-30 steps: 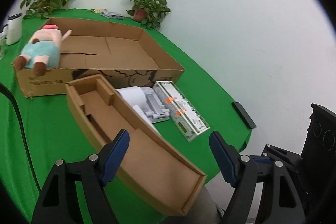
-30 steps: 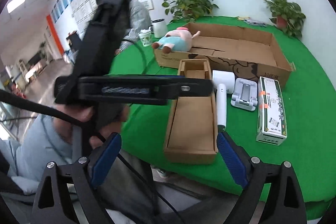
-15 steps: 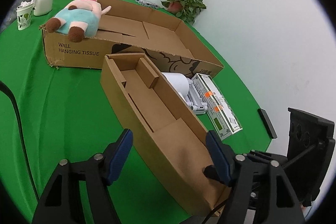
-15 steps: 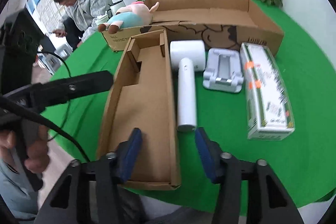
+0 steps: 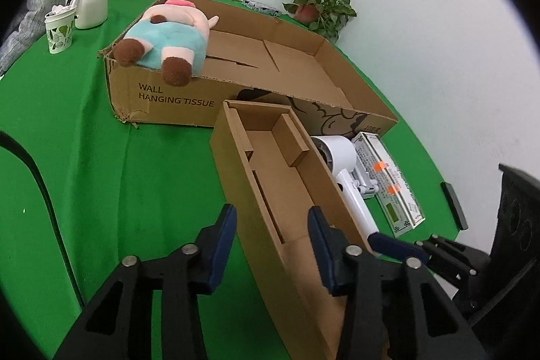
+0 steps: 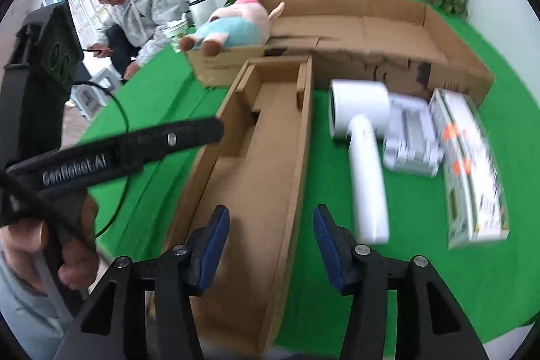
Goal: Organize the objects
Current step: 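Close both grippers on the side wall of the cardboard insert, then lift the cardboard insert with both grippers and carry it over the box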
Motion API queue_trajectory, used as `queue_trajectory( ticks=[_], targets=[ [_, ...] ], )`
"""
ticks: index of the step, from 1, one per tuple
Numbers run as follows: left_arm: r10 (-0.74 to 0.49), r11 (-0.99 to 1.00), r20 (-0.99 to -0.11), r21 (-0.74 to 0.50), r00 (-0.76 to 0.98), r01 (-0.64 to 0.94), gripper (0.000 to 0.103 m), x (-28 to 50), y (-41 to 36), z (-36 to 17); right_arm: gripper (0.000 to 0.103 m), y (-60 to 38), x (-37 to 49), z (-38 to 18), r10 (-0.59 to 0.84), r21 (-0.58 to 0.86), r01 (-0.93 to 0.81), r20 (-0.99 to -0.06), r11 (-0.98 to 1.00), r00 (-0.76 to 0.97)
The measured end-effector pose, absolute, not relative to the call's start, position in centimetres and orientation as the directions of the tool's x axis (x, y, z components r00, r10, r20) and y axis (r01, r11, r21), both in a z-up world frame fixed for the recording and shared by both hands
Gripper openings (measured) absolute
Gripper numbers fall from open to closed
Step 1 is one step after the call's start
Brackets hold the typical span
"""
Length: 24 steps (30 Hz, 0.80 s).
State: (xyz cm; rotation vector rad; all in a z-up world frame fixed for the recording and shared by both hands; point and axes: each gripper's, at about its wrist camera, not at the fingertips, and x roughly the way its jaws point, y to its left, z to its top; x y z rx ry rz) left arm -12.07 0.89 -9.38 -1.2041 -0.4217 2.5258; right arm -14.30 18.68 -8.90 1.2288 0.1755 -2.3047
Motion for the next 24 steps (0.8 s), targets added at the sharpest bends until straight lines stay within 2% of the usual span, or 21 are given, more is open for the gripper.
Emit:
queue_trajectory(
  ticks=[2,4,7,13,19,24],
  targets=[
    [0.378,-0.919,-0.721,-0.366,-0.581,-0.144,0.026,-12.7,1.4,-9.9,0.048,17.8,-15.3,-8.8,-0.322,0.068,0.47,-0.812,-0.88,-0.486],
    [0.363,-0.925,-0.736,-0.357,-0.572,-0.128,0.021,-12.7,1.7,-10.3,0.037,17.4,-16.3,-8.9,-0.31,0.07,0.451,-0.817,-0.89,-0.485],
    [0.356,-0.928,-0.736,-0.351,-0.576,-0.125,0.02,-11.9,1.9,-10.4,0.025,17.6,-16.7,-9.3,-0.334,0.107,0.452,-0.824,-0.885,-0.458],
    [0.342,-0.935,-0.747,-0.331,-0.57,-0.127,0.017,-9.0,2.3,-10.2,0.022,18.5,-14.3,-9.4,-0.389,0.183,0.474,-0.837,-0.861,-0.384],
    [0.331,-0.94,-0.759,-0.317,-0.561,-0.127,0.017,-8.9,2.8,-10.3,0.023,18.5,-13.0,-9.6,-0.39,0.182,0.464,-0.827,-0.867,-0.404],
    [0.332,-0.94,-0.757,-0.315,-0.562,-0.13,0.017,-8.9,2.8,-10.3,0.018,17.5,-13.8,-9.5,-0.341,0.123,0.439,-0.818,-0.89,-0.463]
  ],
)
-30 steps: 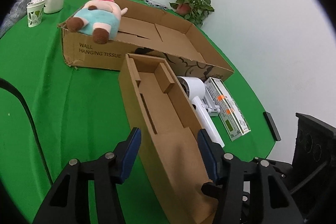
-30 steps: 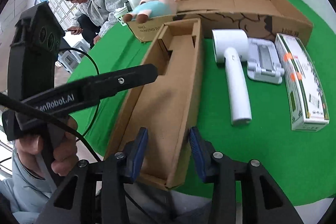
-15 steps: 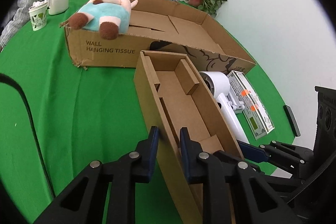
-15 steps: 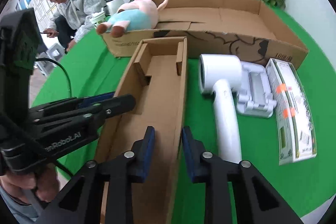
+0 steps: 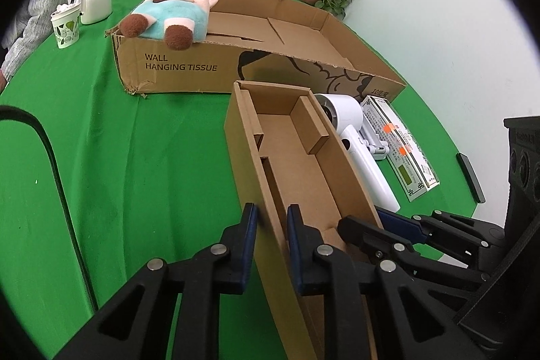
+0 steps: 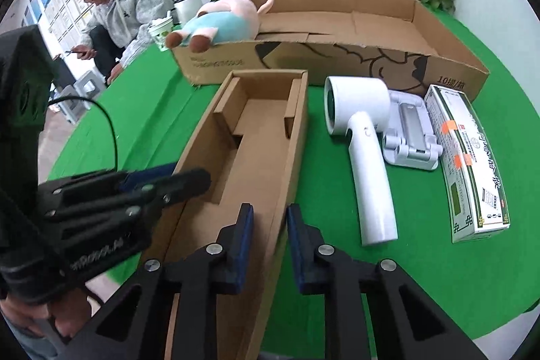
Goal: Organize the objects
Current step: 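Lift the cardboard insert with both grippers and carry it over the box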
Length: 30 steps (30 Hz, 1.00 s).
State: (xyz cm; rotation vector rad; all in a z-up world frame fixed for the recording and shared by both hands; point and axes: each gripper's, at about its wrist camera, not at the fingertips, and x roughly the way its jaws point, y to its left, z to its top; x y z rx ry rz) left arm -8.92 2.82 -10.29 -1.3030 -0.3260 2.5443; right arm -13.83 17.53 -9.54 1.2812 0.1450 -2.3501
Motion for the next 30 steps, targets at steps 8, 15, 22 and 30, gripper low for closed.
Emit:
queue_trajectory(
  ticks=[8,15,22,30],
  targets=[
    [0.312,-0.946,-0.76,-0.305,-0.57,-0.111,0.015,-8.6,2.8,-10.0,0.01,17.2,-13.7,-9.3,-0.294,0.082,0.401,-0.814,-0.912,-0.5],
    [0.292,-0.951,-0.723,-0.29,-0.626,-0.109,0.013,-8.2,2.4,-8.0,0.008,16.9,-13.1,-7.5,-0.295,0.069,0.391,-0.779,-0.918,-0.554],
    [0.265,-0.959,-0.679,-0.257,-0.684,-0.117,0.012,-8.1,2.9,-4.7,0.008,17.0,-12.7,-4.3,-0.292,0.041,0.383,-0.721,-0.923,-0.628],
    [0.241,-0.968,-0.622,-0.209,-0.745,-0.139,0.012,-8.8,4.1,0.0,0.008,17.8,-12.7,0.1,-0.326,0.06,0.383,-0.656,-0.922,-0.681]
  ],
)
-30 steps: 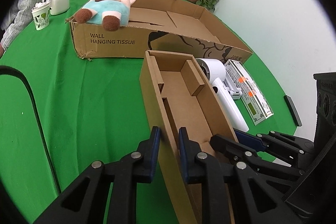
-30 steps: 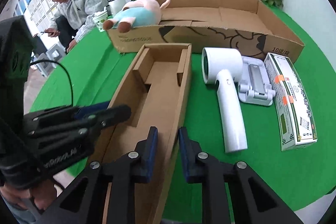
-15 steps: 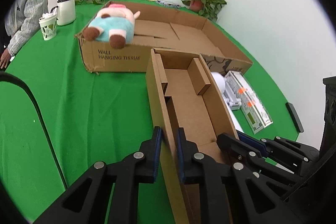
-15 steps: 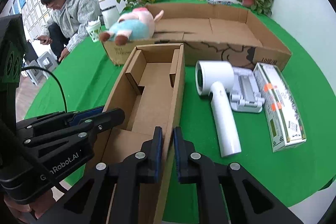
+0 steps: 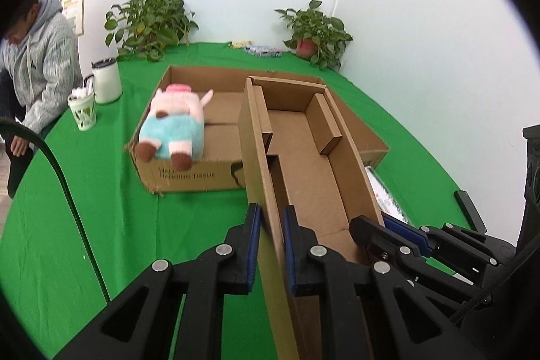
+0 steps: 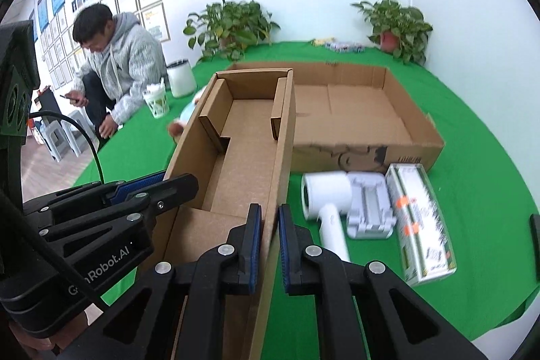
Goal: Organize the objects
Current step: 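Lift the cardboard insert with both grippers and carry it over the box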
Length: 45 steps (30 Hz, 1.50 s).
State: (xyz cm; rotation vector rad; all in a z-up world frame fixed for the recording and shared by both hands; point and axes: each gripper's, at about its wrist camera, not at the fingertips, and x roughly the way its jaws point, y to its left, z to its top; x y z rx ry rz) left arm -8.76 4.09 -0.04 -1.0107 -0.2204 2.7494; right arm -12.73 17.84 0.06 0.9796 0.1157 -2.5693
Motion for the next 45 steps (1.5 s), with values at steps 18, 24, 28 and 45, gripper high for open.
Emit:
queue_trajectory(
  ticks=[18,24,28,45],
  targets=[
    [0.234,-0.972,-0.54,-0.15,-0.808,-0.182,0.012,-15.5,4.2,10.0,0.008,17.5,-17.5,12.1,-0.329,0.044,0.365,-0.544,-0.93,-0.772],
    [0.223,-0.974,-0.544,-0.152,-0.809,-0.166,0.012,-19.0,3.1,11.6,0.008,16.1,-22.1,15.4,-0.335,0.05,0.371,-0.552,-0.927,-0.764],
    [0.22,-0.975,-0.565,-0.162,-0.795,-0.154,0.012,-21.7,2.4,12.0,0.008,14.9,-25.3,16.4,-0.337,0.047,0.377,-0.56,-0.925,-0.757],
    [0.133,-0.991,-0.716,-0.106,-0.685,-0.082,0.011,-34.0,1.2,4.8,0.007,10.7,-42.3,9.4,-0.347,0.106,0.383,-0.68,-0.918,-0.646]
  ],
)
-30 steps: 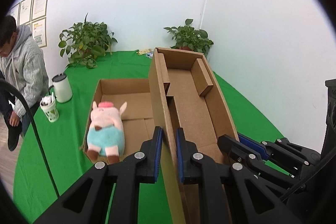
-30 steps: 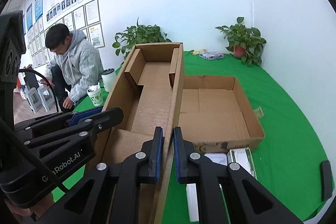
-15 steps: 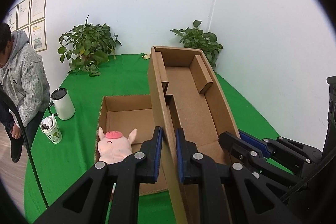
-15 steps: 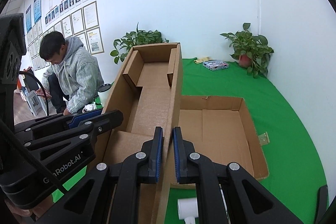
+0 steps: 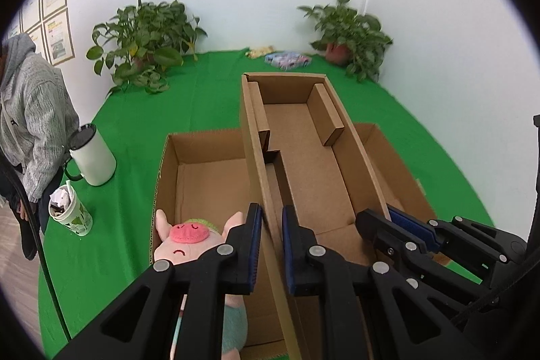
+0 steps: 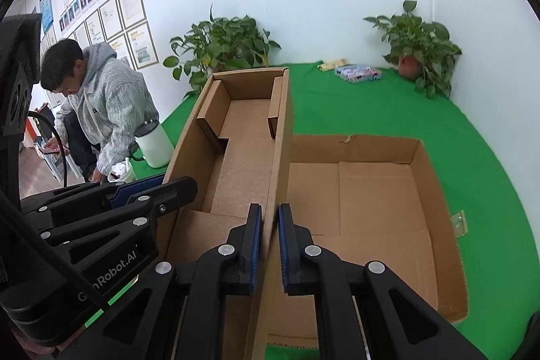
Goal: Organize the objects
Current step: 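Lift the cardboard insert with both grippers and carry it over the box, then lower the cardboard insert into the box and open both grippers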
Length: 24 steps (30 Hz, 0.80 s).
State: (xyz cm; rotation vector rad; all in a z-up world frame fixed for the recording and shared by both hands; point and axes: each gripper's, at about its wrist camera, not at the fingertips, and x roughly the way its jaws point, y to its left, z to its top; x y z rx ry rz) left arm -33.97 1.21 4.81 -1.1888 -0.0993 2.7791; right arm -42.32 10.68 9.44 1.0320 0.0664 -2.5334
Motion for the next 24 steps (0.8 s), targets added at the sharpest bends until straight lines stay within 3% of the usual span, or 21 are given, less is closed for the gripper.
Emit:
queue_trajectory(
  ticks=[16,24],
  targets=[
    [0.073,-0.997,-0.882,-0.078,-0.465,-0.009,0.011,-40.5,-0.2,-6.0,0.007,8.7,-50.7,-6.6,-0.386,0.258,0.323,-0.807,-0.911,-0.446],
    [0.112,-0.99,-0.837,-0.142,-0.535,0.015,0.018,-37.6,-2.1,-2.1,0.005,6.7,-50.7,-9.2,-0.34,0.233,0.287,-0.843,-0.929,-0.417]
  ],
)
